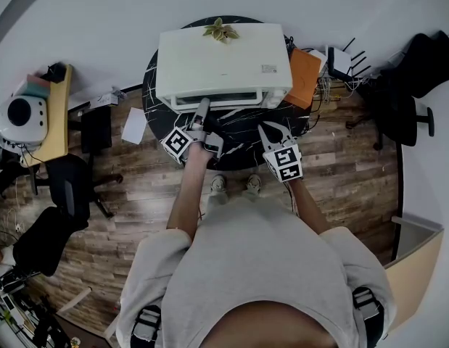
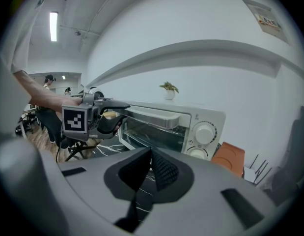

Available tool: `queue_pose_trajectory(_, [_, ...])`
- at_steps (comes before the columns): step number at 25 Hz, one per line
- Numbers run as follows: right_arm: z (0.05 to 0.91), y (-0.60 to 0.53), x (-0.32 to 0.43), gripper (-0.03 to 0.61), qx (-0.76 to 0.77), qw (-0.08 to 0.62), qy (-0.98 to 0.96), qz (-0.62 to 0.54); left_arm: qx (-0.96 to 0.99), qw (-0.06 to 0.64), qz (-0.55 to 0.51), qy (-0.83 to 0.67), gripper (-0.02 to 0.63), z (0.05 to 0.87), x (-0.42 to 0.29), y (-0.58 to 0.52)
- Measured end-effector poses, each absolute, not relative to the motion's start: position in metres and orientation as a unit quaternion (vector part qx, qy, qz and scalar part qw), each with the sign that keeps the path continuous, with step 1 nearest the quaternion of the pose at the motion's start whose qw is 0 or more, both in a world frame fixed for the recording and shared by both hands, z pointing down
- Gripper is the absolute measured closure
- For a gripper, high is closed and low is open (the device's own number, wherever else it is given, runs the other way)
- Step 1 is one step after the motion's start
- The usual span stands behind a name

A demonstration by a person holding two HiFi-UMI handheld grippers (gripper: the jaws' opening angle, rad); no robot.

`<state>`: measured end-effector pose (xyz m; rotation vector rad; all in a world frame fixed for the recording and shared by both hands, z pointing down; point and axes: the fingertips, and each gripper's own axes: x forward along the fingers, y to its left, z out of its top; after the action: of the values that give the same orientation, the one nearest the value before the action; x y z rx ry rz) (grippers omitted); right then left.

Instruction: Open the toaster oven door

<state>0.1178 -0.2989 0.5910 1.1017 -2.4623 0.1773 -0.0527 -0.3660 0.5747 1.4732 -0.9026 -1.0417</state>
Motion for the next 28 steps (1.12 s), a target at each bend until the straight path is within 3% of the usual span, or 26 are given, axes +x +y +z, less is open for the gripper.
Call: queue_pose_trajectory(28, [0.587, -0.264, 0.124, 0.565, 0.387, 0.215, -0.895, 0.056, 0.607, 0.542, -0.423, -0.398, 0.502, 0.597, -0.051, -0.320])
